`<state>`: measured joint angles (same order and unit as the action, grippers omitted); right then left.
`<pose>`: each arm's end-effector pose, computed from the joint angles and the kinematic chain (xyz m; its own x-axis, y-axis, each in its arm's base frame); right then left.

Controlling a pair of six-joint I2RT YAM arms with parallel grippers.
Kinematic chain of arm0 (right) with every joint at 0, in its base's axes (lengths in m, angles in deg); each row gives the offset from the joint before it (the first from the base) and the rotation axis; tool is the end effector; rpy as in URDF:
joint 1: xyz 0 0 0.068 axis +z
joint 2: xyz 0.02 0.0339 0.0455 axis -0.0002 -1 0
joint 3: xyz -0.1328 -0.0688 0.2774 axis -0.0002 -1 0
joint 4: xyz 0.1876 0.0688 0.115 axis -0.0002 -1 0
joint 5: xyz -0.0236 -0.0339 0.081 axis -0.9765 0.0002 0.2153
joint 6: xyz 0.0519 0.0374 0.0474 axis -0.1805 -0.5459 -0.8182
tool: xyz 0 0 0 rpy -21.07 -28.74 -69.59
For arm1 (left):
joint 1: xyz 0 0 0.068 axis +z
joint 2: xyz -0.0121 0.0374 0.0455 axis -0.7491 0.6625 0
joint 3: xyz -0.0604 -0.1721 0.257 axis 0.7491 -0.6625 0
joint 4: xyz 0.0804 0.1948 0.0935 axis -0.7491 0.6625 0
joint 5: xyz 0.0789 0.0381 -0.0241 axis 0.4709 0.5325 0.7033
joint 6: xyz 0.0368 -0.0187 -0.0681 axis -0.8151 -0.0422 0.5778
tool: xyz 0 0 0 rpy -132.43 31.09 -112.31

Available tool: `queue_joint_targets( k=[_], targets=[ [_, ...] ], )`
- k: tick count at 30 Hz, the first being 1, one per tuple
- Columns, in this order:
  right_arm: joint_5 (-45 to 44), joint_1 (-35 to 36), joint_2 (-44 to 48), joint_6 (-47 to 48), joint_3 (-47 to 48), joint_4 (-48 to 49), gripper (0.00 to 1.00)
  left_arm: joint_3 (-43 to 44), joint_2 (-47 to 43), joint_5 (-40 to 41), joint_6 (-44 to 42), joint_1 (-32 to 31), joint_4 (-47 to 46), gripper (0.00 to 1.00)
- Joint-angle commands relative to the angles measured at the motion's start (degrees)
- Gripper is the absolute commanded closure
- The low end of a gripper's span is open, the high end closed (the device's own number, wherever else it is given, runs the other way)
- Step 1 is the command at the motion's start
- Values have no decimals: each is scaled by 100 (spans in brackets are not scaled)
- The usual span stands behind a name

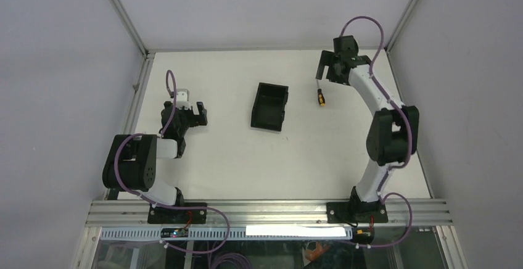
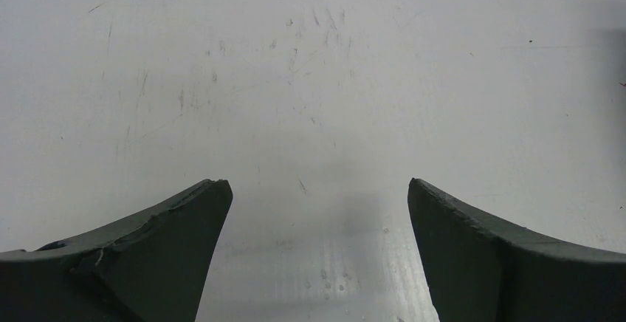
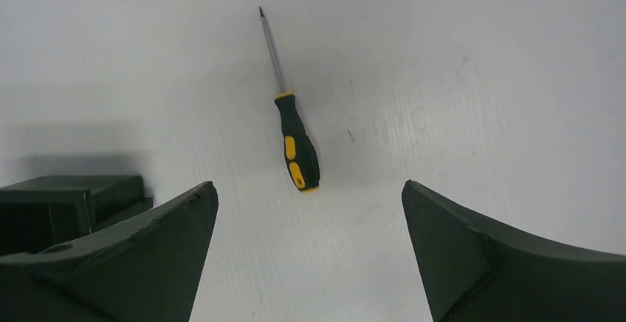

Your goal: Put the screwdriver in the bin

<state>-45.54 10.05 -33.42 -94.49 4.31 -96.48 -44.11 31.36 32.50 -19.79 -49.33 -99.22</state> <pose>0.3729 0.0510 0.3226 -0.7122 0.1431 -0.6872 0.1716 0.9848 0.0272 0.2823 -0.0078 0.1992 -0.3680 -0.0029 -0.9298 0.0622 0.9977 -0.0277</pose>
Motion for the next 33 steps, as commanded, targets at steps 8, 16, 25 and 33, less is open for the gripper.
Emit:
queue_joint_targets(
  k=[8,16,25,33],
  targets=[
    [709,15,-2217,353,1633,-1155,10,-13,-166,-37,37,-72,-177,1],
    [569,54,-2622,363,1624,-1136,35,-11,-172,-41,32,-75,-183,1],
    [533,63,-1762,354,1780,-1165,100,-11,-173,-38,32,-74,-184,1],
    [872,276,-623,-180,1521,-1478,100,-11,-165,-40,33,-76,-186,1]
  ],
)
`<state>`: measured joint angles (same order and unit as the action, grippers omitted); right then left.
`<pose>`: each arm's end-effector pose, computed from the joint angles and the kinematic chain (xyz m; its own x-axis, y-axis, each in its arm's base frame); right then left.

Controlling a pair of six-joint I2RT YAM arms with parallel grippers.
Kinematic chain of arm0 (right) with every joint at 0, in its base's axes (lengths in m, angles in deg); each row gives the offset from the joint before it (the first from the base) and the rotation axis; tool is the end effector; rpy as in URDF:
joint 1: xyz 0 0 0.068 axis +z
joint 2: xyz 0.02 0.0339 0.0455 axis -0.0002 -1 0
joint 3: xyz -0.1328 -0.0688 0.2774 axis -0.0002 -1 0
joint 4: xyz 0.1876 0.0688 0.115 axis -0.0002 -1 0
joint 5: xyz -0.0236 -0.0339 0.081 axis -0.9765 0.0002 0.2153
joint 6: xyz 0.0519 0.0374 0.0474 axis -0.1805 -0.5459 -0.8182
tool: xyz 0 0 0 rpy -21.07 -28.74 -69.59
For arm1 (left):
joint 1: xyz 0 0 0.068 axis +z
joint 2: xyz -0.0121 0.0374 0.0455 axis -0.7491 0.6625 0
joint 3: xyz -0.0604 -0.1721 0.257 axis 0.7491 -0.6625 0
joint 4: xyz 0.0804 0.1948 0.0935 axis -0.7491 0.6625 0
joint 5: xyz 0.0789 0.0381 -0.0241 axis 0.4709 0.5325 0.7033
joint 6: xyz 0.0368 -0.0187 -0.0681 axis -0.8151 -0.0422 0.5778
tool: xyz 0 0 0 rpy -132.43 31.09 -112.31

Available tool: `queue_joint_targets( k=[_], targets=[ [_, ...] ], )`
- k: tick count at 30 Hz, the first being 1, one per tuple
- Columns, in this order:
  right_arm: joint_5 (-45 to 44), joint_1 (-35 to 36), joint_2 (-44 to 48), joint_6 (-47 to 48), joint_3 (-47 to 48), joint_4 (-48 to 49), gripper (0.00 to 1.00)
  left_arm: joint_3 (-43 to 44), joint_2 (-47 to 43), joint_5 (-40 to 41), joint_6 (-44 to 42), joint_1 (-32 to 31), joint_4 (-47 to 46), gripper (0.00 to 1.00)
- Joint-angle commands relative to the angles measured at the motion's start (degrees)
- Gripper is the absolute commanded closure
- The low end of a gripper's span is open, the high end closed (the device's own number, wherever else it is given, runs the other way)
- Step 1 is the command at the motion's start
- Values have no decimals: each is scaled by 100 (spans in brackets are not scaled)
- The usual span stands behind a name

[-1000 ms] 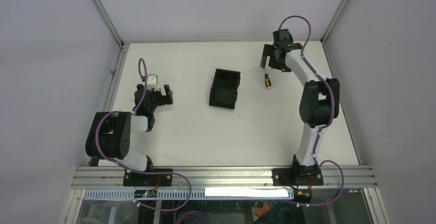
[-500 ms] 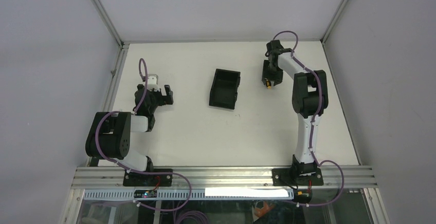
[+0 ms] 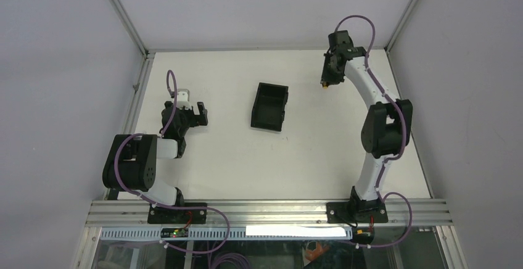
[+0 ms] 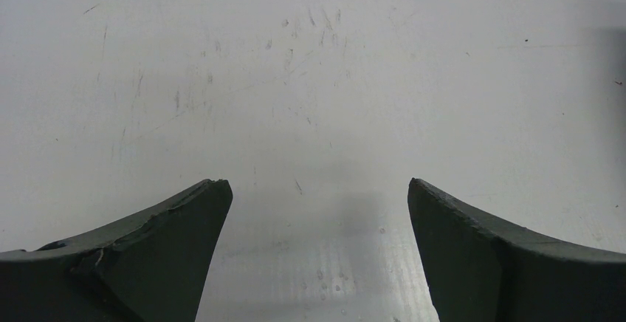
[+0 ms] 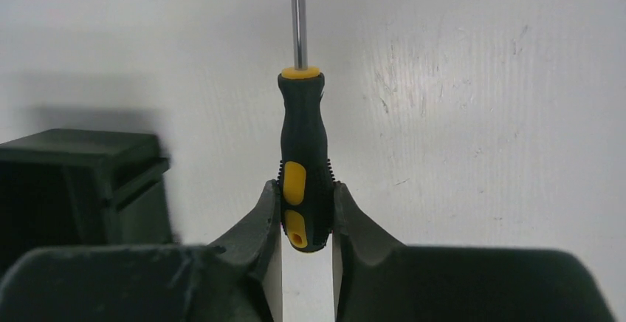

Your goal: Put the screwdriver in the bin

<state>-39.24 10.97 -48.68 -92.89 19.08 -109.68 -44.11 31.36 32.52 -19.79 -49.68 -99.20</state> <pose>0.4216 0.0741 0.2785 -0.8723 0.0786 -0.4826 0.0764 0.9968 0.0243 0.2823 -0.0095 0.1991 -0.3683 -0.0006 -0.9297 0.0680 0.9973 -0.0276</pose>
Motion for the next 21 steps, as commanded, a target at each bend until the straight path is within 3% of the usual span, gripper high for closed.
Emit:
queue_joint_targets(
  k=[1,9,15,21],
  targets=[
    [241,264,1052,-421,22,-199,100,-11,-168,-43,32,-37,-185,1],
    [181,1521,1428,-1288,8,-266,100,-11,-169,-35,32,-39,-189,1],
    [-459,2502,1031,-1509,195,-288,100,-12,-170,-42,33,-41,-185,1],
    [-481,3052,419,-1486,37,85,100,-11,-165,-45,32,-37,-185,1]
  ],
)
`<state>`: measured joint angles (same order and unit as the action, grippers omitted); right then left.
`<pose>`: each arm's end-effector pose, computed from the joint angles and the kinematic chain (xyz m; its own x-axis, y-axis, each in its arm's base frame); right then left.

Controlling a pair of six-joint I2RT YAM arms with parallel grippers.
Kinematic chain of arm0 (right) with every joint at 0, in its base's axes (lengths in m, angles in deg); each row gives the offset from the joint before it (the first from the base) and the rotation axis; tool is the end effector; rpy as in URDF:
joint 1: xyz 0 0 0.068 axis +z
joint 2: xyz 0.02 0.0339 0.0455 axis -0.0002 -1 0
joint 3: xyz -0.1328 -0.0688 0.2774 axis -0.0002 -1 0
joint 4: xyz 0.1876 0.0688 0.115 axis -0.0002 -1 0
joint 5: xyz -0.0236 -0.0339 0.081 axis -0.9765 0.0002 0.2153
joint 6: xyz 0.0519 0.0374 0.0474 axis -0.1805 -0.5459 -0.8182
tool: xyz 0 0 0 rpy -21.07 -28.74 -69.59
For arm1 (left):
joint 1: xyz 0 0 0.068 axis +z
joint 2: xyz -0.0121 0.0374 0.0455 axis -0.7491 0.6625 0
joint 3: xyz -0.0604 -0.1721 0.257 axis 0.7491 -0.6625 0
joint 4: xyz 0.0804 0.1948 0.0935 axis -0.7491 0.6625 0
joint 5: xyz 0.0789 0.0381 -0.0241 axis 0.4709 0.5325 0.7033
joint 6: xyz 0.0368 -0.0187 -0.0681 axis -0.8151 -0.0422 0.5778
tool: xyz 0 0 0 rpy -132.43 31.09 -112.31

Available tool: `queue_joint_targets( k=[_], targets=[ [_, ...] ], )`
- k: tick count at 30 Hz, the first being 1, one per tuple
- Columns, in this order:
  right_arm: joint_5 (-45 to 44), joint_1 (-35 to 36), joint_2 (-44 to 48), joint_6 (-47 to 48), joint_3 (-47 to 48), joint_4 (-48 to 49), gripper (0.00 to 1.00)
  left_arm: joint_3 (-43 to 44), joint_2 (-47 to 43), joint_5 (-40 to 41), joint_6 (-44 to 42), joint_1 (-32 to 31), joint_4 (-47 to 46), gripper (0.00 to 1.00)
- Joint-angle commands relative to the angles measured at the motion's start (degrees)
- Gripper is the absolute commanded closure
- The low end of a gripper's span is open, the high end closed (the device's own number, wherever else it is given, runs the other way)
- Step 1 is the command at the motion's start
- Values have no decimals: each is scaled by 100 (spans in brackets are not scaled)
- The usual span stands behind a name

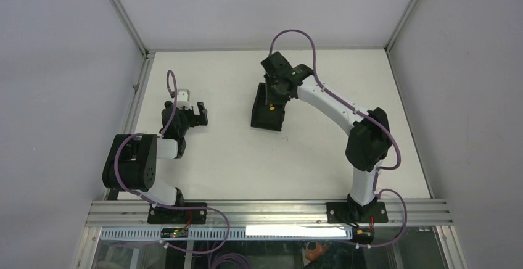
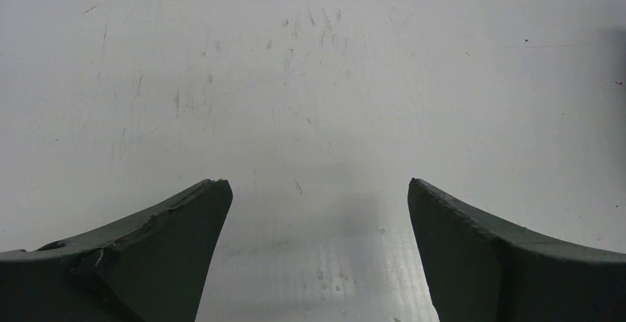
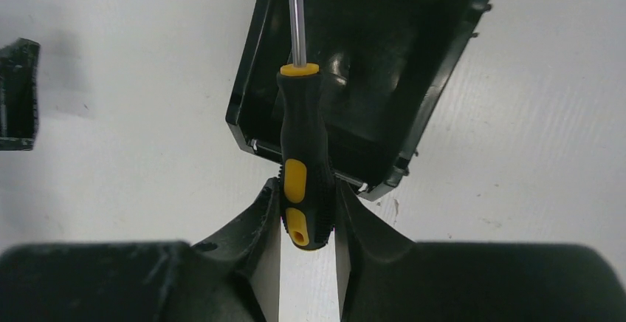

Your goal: Put the screwdriver in the bin

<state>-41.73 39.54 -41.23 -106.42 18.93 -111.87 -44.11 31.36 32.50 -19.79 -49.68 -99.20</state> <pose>0.3137 0.2455 0.3265 -0.8329 -0.0919 -0.5457 -0.2016 0.9687 0.1446 0.2823 -0.0095 0.1991 -0.3683 -0.0006 -0.9297 0.0683 0.9973 -0.0277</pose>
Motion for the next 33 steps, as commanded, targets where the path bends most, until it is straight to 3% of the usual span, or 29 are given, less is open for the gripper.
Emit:
queue_joint_targets(
  k=[1,10,16,19,27,33],
  targets=[
    [-280,218,-460,-132,106,272,100,-11,-165,-38,32,-40,-185,1],
    [-682,283,-893,-123,-202,459,97,-12,-172,-37,32,-41,-186,1],
    [-775,284,-1000,15,-346,587,72,-11,-167,-38,32,-37,-185,1],
    [-816,290,-998,34,-277,551,55,-11,-166,-38,32,-40,-185,1],
    [-911,310,-641,173,187,425,45,-11,-173,-42,32,-41,-185,1],
    [-1556,283,46,369,170,369,19,-11,-168,-35,32,-40,-185,1]
  ],
)
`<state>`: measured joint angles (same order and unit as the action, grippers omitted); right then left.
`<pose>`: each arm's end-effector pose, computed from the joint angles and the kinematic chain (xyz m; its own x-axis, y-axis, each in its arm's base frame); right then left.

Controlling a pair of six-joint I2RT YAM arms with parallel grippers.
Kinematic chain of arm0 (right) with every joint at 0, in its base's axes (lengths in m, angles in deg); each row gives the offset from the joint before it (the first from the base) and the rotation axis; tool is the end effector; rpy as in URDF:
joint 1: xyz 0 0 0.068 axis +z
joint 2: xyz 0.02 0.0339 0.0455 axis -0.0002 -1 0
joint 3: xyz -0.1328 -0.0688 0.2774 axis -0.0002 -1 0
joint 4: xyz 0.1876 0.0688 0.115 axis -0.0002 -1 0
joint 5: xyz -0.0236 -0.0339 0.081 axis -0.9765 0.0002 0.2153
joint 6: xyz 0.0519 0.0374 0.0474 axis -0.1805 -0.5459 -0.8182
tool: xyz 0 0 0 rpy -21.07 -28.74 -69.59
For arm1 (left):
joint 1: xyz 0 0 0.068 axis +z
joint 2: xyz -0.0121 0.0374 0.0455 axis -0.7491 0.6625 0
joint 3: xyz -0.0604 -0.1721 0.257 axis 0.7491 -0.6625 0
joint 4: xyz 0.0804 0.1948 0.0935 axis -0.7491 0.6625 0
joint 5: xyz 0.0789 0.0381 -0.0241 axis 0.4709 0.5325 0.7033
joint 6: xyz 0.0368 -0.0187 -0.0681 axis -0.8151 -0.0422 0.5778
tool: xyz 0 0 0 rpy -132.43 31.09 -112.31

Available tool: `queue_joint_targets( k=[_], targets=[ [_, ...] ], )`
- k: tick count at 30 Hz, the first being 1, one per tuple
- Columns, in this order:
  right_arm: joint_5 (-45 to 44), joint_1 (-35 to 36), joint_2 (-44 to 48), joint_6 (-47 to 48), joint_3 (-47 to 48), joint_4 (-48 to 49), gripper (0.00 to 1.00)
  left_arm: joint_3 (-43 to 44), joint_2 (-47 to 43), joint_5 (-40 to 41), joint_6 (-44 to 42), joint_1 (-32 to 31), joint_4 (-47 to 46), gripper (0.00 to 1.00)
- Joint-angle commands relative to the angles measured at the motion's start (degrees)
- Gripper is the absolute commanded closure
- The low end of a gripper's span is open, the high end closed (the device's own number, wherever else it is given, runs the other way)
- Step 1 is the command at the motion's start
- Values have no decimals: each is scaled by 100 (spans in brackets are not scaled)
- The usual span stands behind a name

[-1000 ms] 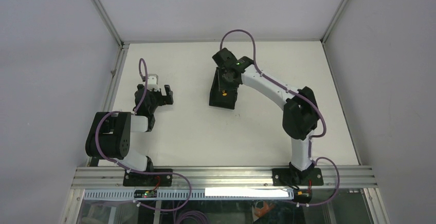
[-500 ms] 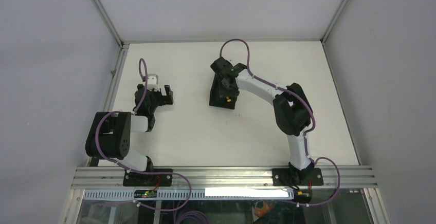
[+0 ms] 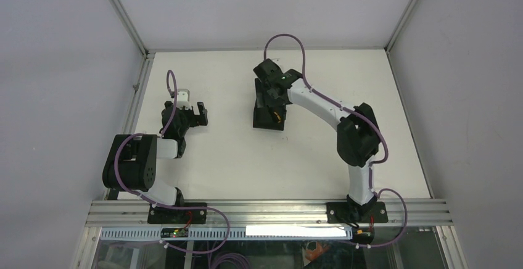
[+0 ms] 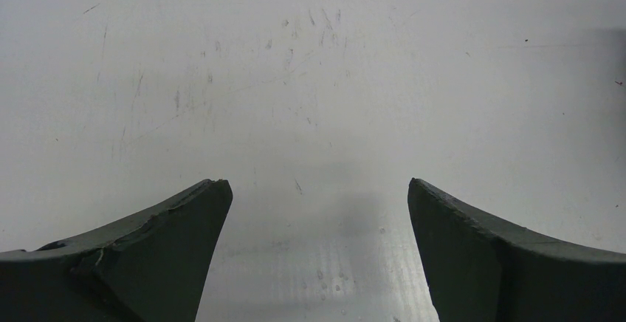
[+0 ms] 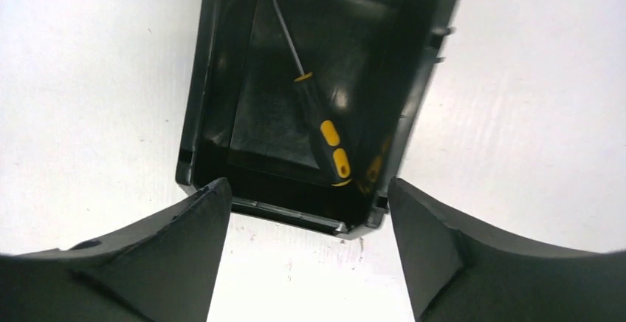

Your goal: Put the screwdriver in the bin

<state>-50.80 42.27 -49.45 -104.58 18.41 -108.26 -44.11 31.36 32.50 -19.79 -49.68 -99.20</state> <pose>0.3326 0.2740 0.2738 -0.8194 -0.1836 -0.5430 -0.1965 0.9799 -0.0348 0.2823 -0.0095 0.1991 -0.3683 -0.0006 -0.9297 0.0683 0.9973 -0.0277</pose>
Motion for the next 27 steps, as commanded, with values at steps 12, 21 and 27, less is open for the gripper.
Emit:
queue_joint_targets(
  k=[12,21,27],
  targets=[
    [-210,-2350,2294,743,-1369,196,8,-11,-166,-38,32,-41,-189,1],
    [-23,-3734,2720,769,-1823,164,4,-11,-170,-38,32,-41,-186,1],
    [20,-3816,2782,723,-2069,371,1,-11,-168,-42,32,-41,-185,1]
  ],
)
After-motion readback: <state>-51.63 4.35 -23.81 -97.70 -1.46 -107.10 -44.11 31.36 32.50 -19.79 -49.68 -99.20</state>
